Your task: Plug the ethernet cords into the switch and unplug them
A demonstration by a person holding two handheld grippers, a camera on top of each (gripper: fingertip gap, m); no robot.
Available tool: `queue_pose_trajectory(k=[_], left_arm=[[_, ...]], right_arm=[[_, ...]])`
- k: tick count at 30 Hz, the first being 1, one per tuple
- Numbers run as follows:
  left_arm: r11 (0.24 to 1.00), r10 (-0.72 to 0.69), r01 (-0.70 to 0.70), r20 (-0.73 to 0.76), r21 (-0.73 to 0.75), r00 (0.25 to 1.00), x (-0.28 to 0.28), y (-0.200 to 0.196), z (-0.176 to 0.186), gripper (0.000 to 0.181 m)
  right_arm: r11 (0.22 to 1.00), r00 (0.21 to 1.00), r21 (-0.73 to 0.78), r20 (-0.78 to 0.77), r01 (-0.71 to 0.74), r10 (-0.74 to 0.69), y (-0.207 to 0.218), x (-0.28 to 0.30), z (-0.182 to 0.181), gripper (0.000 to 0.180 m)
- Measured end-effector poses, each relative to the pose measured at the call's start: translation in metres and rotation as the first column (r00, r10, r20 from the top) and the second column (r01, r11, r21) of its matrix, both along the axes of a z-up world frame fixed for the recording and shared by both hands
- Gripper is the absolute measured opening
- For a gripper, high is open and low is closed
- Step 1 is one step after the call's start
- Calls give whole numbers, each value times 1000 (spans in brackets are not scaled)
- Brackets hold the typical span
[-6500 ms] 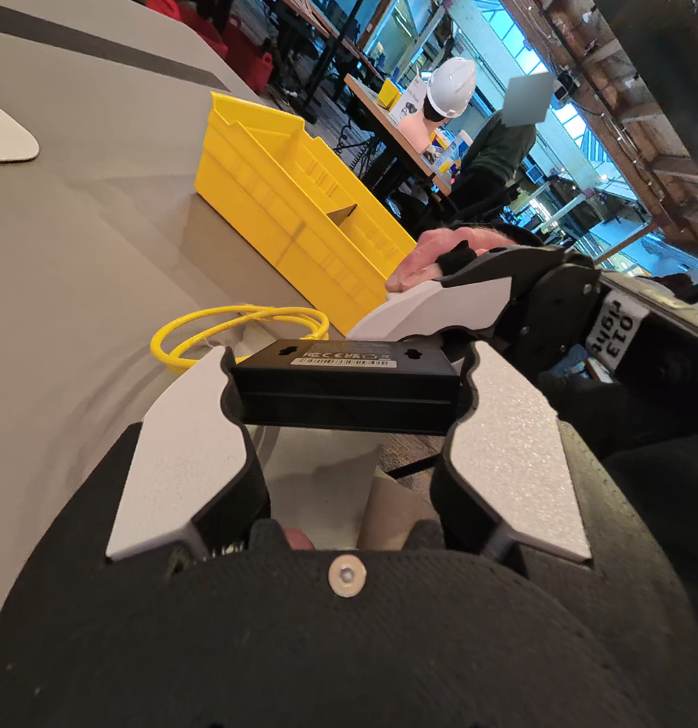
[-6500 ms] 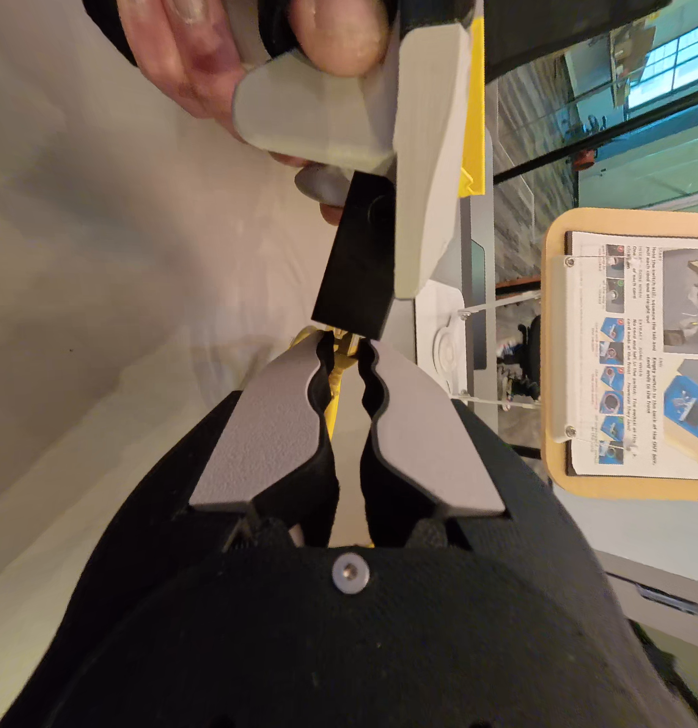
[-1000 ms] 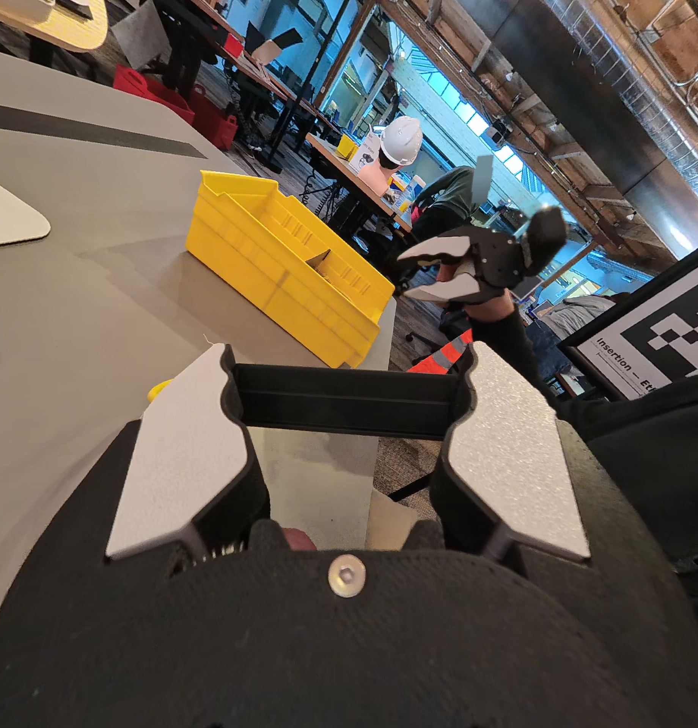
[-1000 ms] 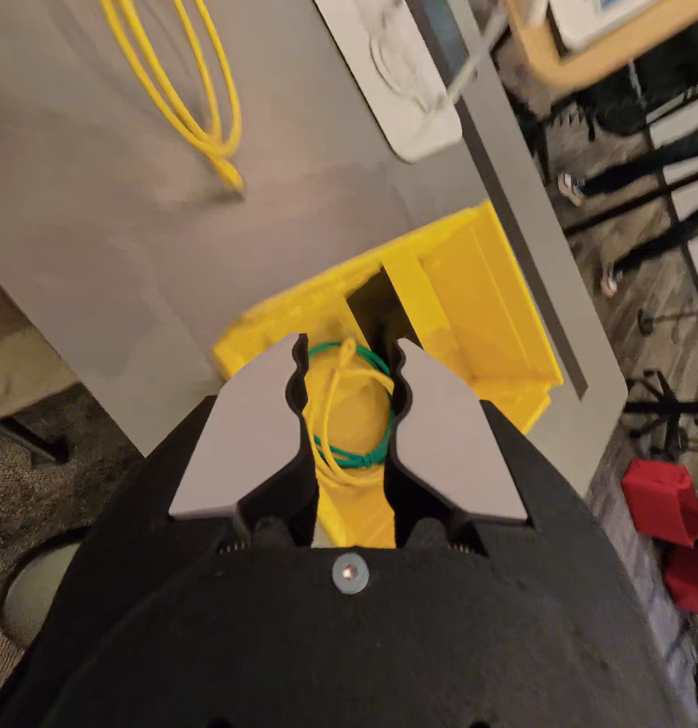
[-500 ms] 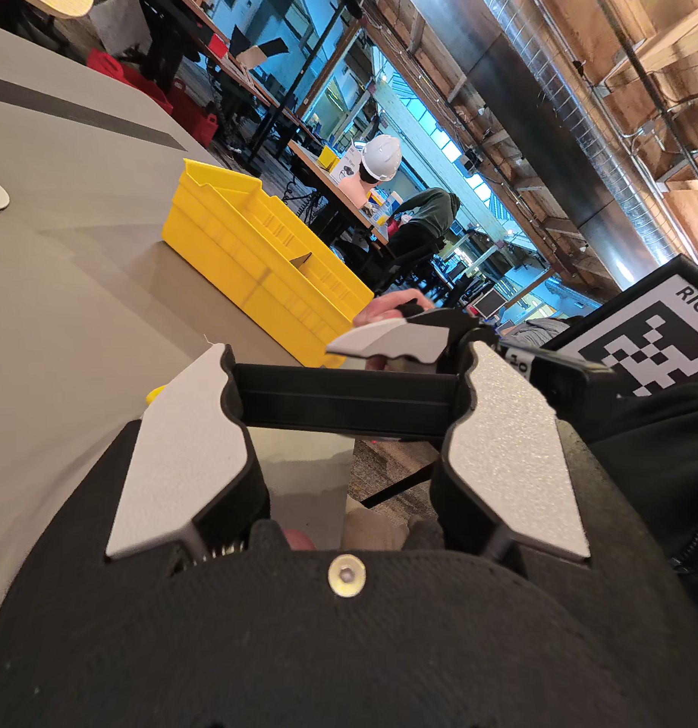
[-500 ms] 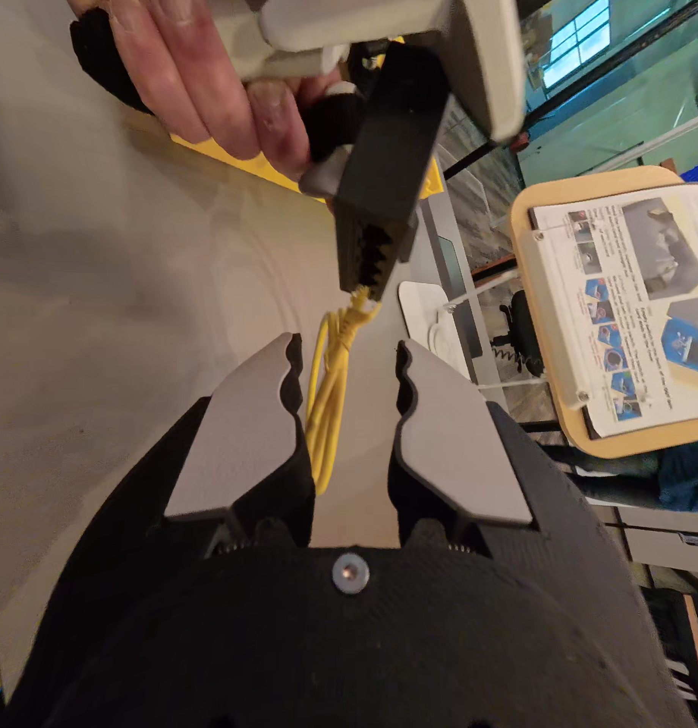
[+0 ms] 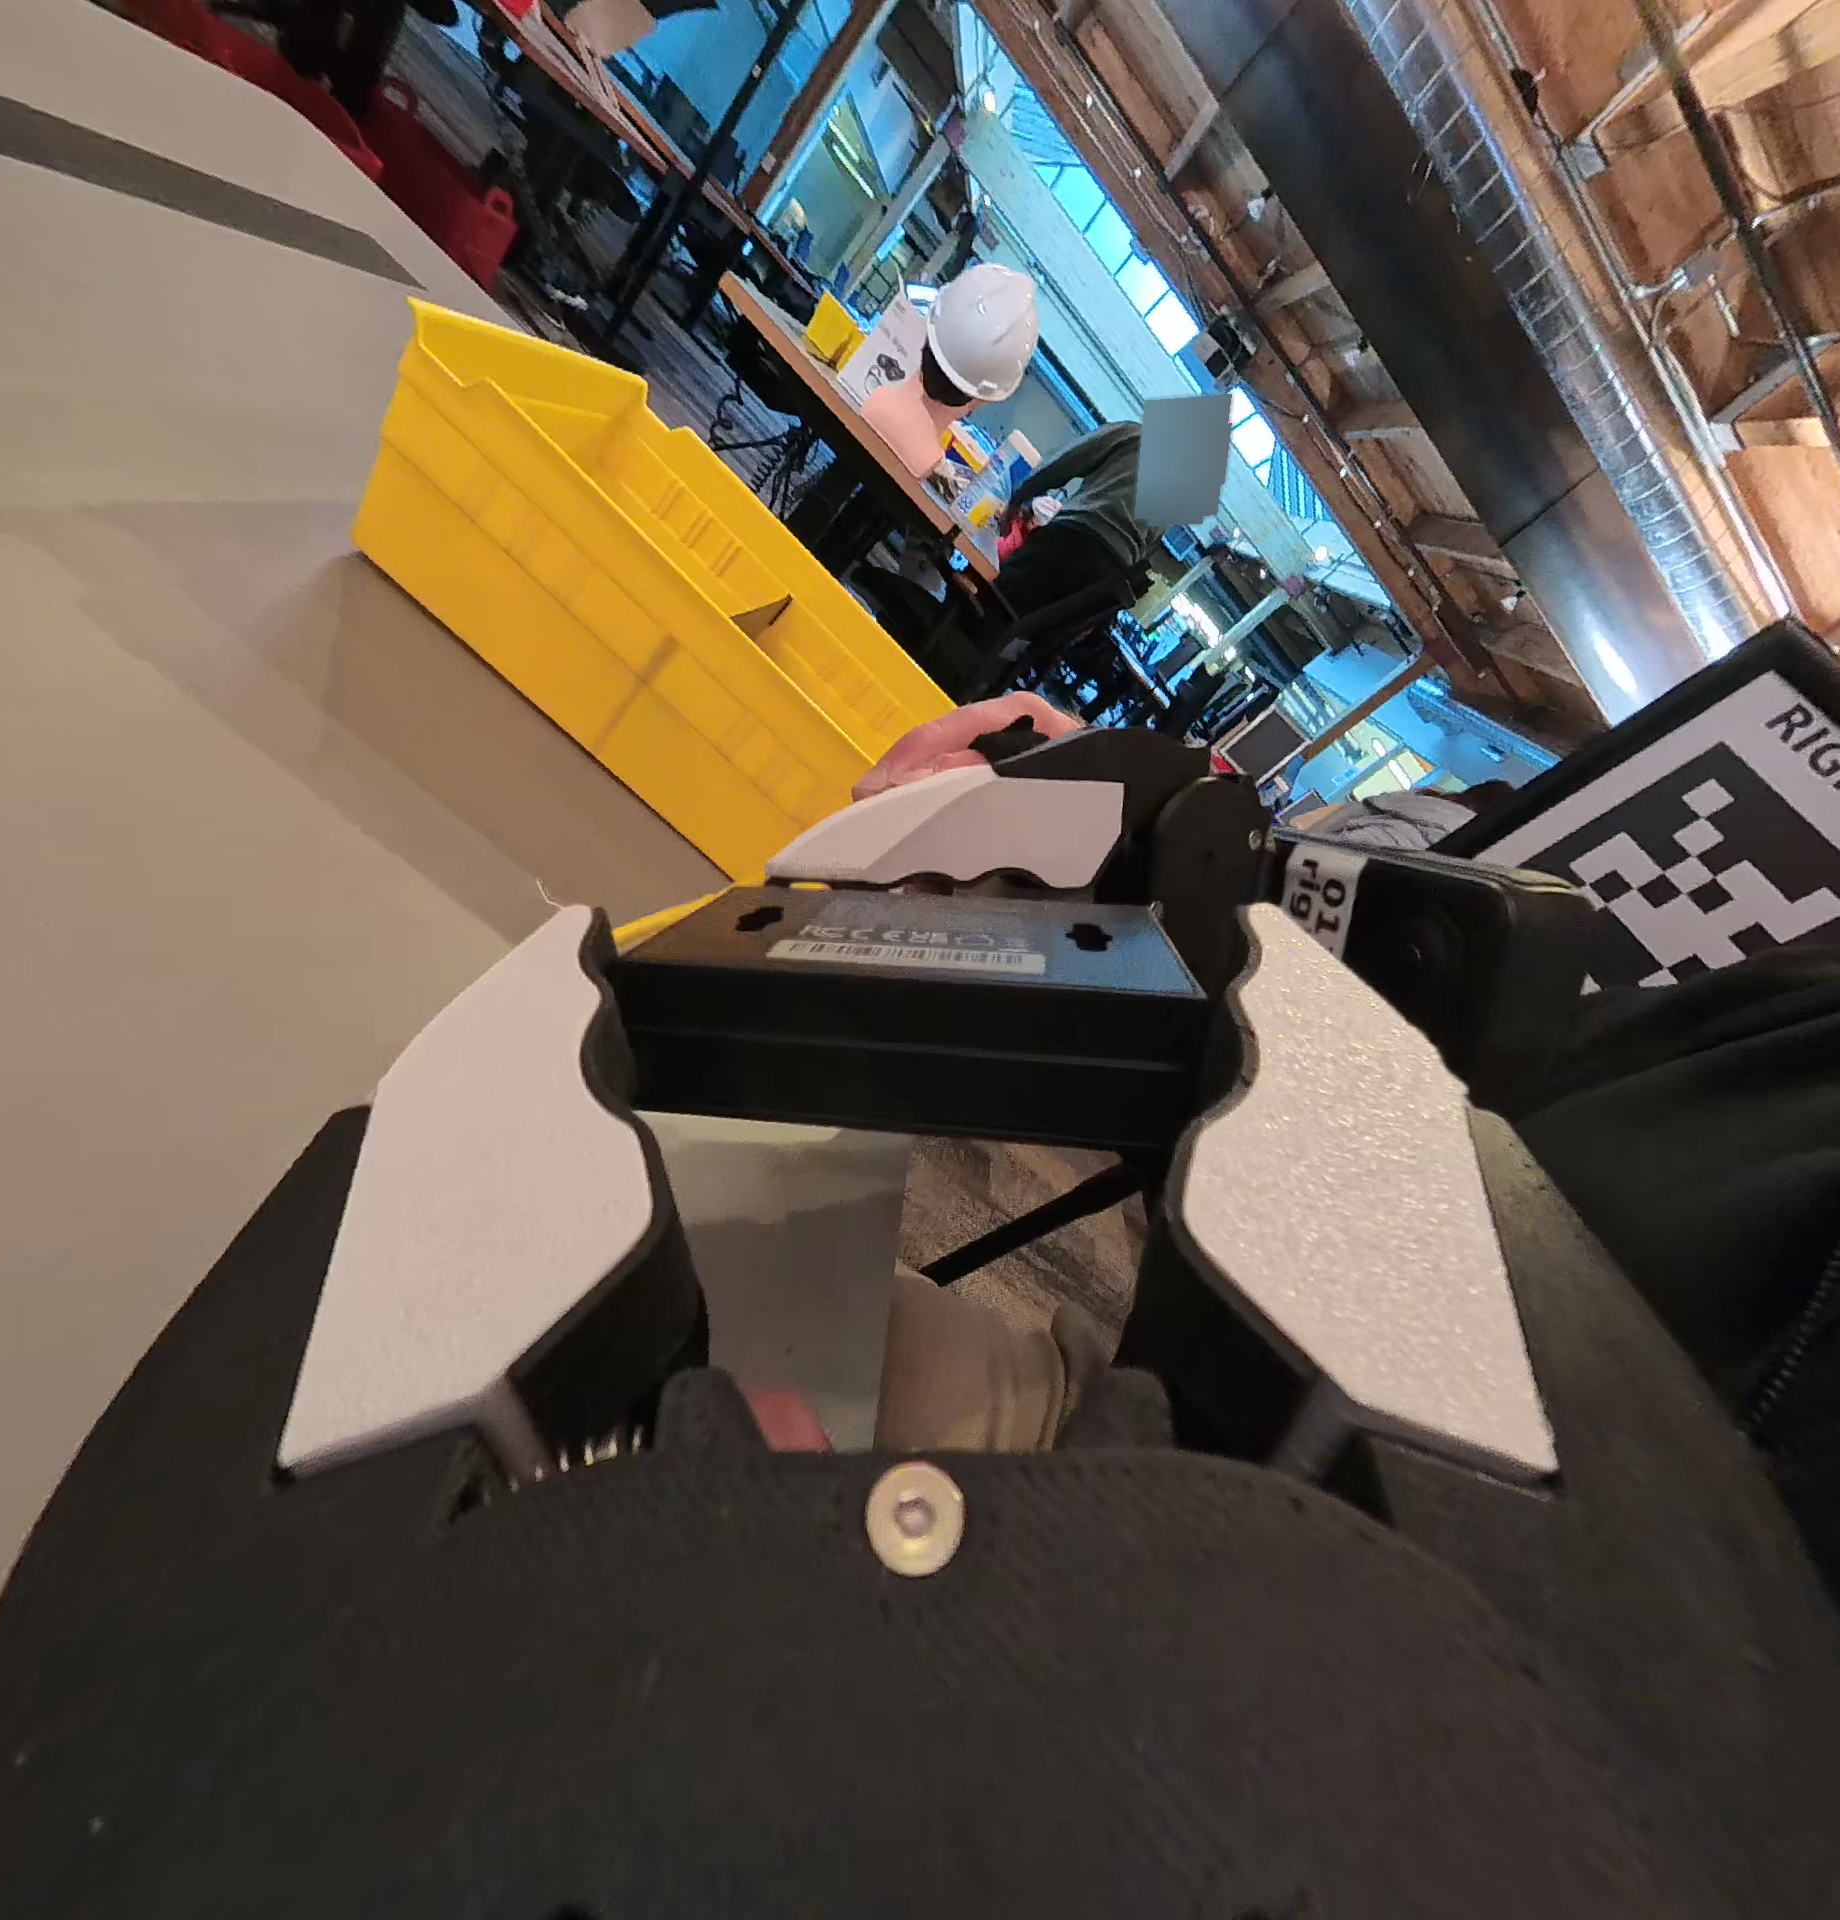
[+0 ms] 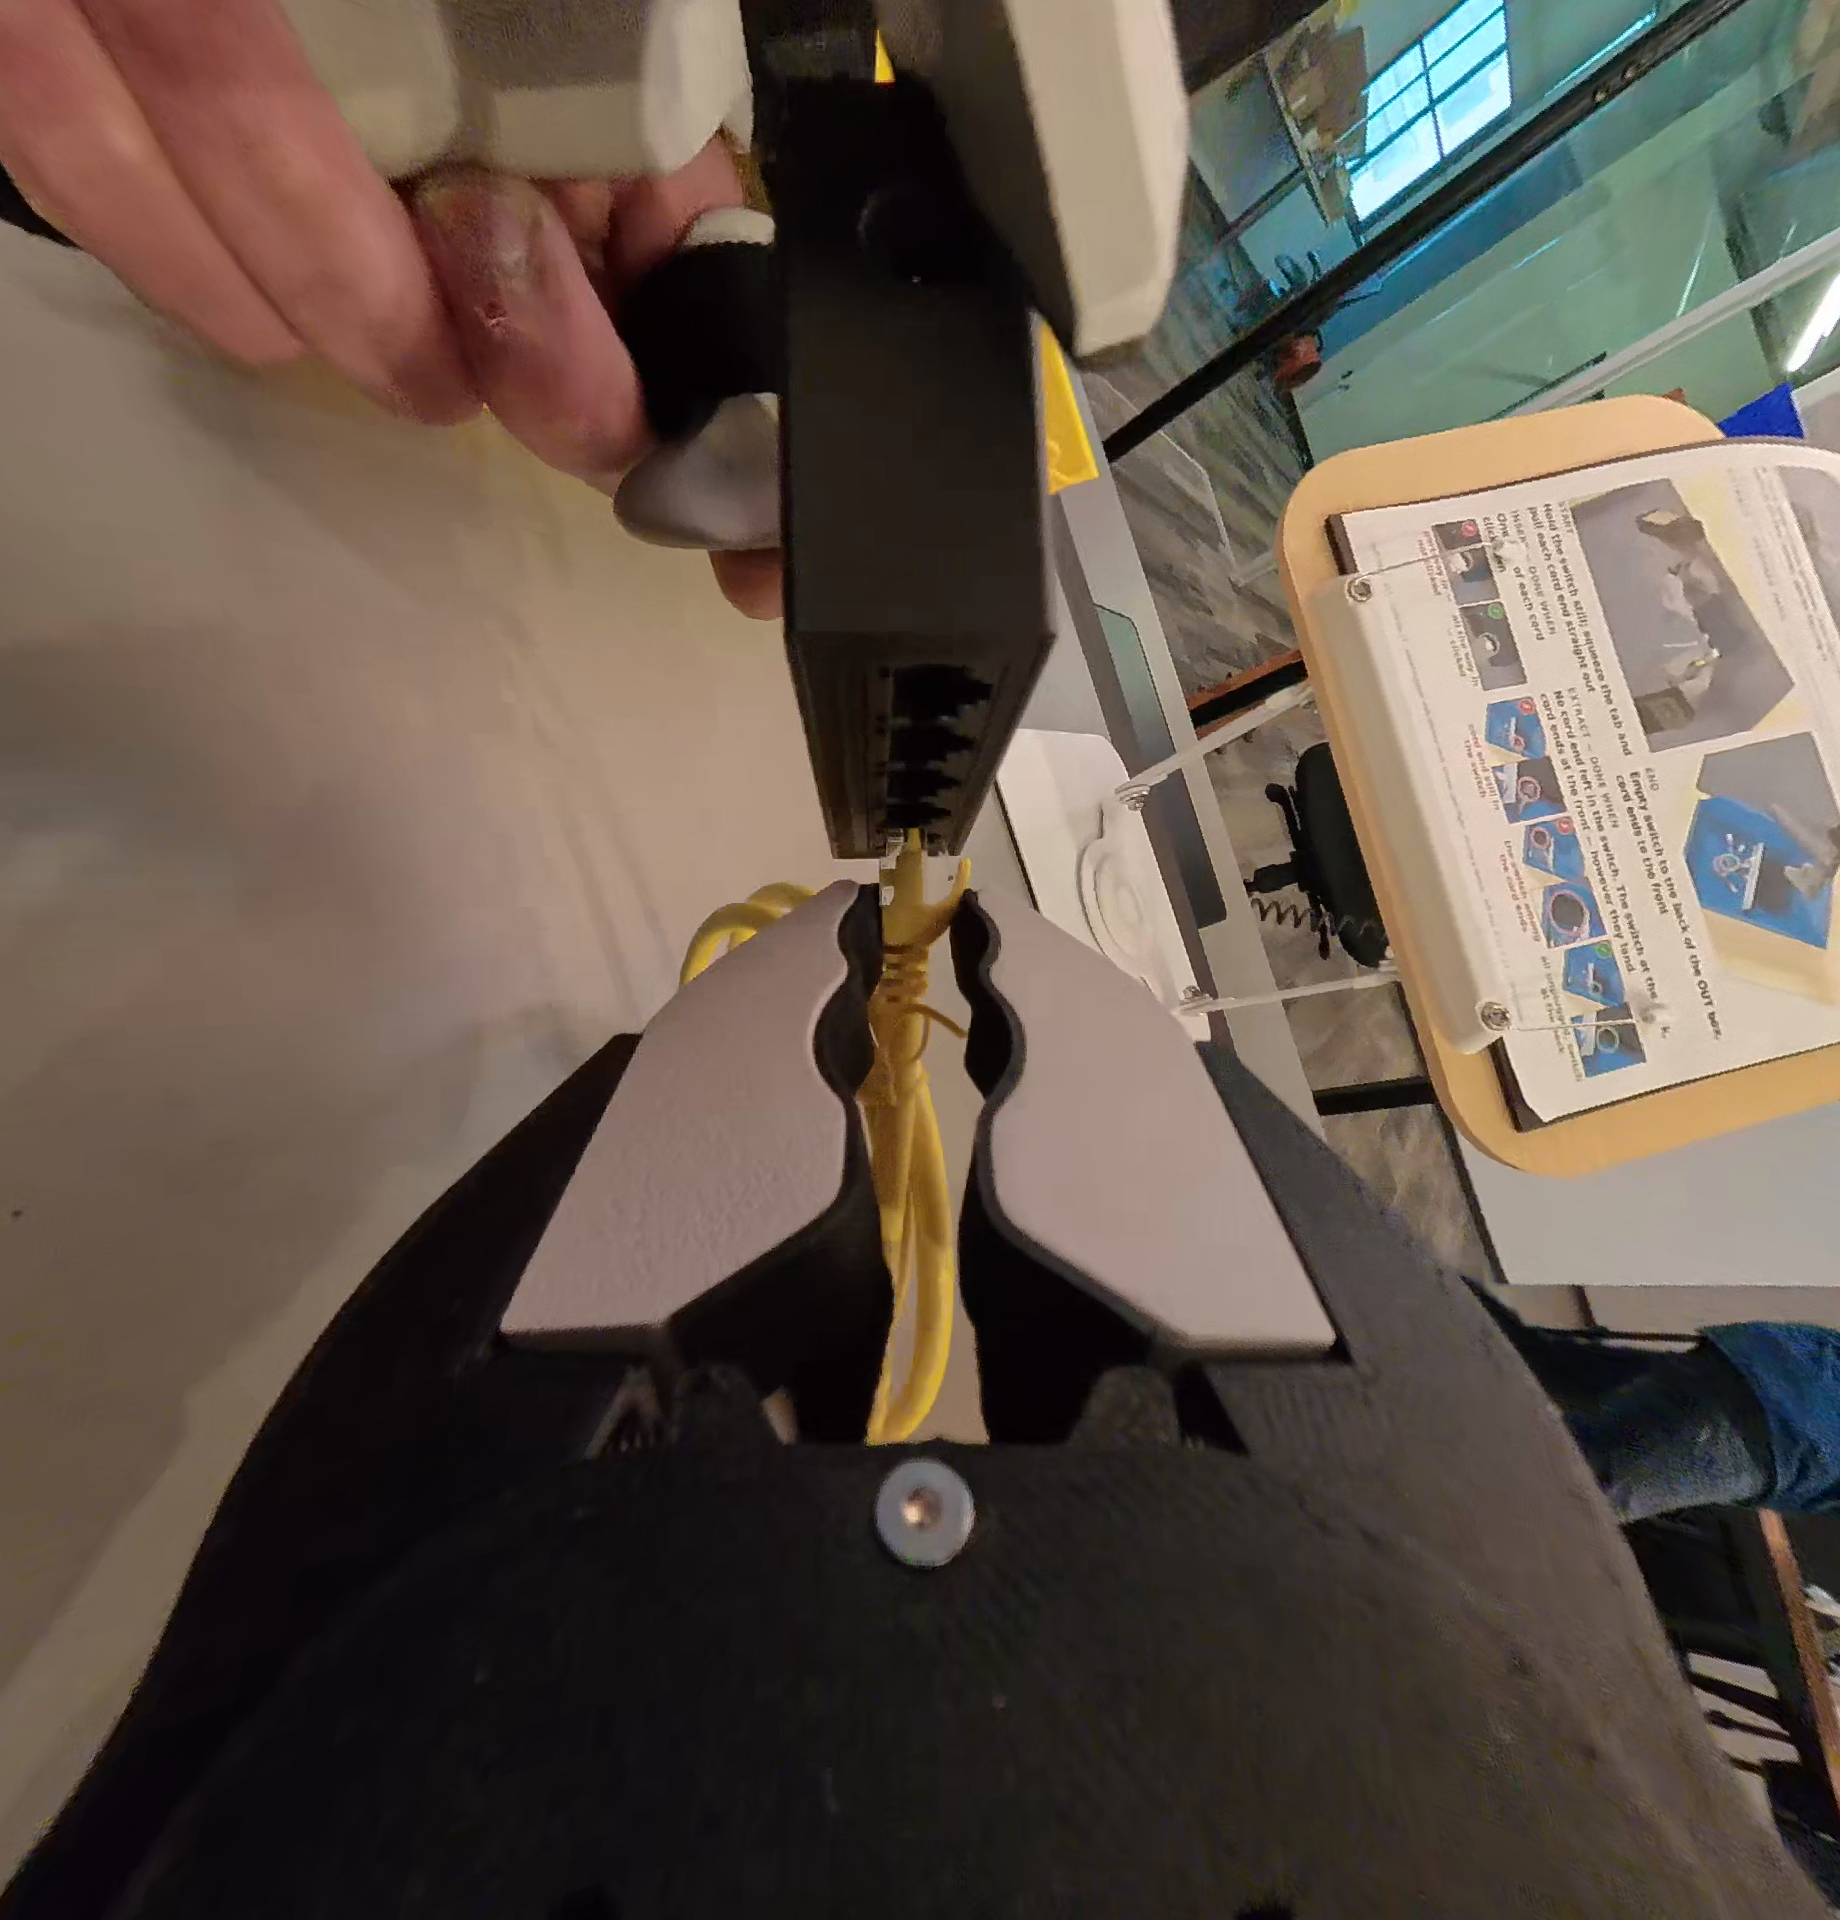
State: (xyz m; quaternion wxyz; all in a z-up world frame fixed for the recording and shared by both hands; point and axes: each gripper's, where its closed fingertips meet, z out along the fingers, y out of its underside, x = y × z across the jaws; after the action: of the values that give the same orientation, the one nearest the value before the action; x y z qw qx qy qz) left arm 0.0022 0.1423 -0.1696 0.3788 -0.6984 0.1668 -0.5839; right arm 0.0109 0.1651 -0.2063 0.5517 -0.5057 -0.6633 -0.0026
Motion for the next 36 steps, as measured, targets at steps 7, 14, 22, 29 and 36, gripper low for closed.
queue_pose_trajectory(k=[7,14,22,29,36], left_arm=[[1000,-14,14,47,-1,999,-5,1,4,126],[997,-41,43,-35,63,999,11,-8,-5,124],[994,26,-21,-46,107,999,9,-3,-8,114],[993,48,-45,-26,109,999,11,-3,-4,114],[993,61,-58,-27,102,998,11,-2,-4,113]], right_arm=[[999,999,36,-45,23,-22,5,4,3,13],[999,999,40,-47,-13,15,0,1,4,13],[999,998,27,-40,-46,47,0,1,0,13],[996,996,27,-30,-85,86,-4,-1,0,21],[993,996,79,5,-84,84,-9,0,3,15]])
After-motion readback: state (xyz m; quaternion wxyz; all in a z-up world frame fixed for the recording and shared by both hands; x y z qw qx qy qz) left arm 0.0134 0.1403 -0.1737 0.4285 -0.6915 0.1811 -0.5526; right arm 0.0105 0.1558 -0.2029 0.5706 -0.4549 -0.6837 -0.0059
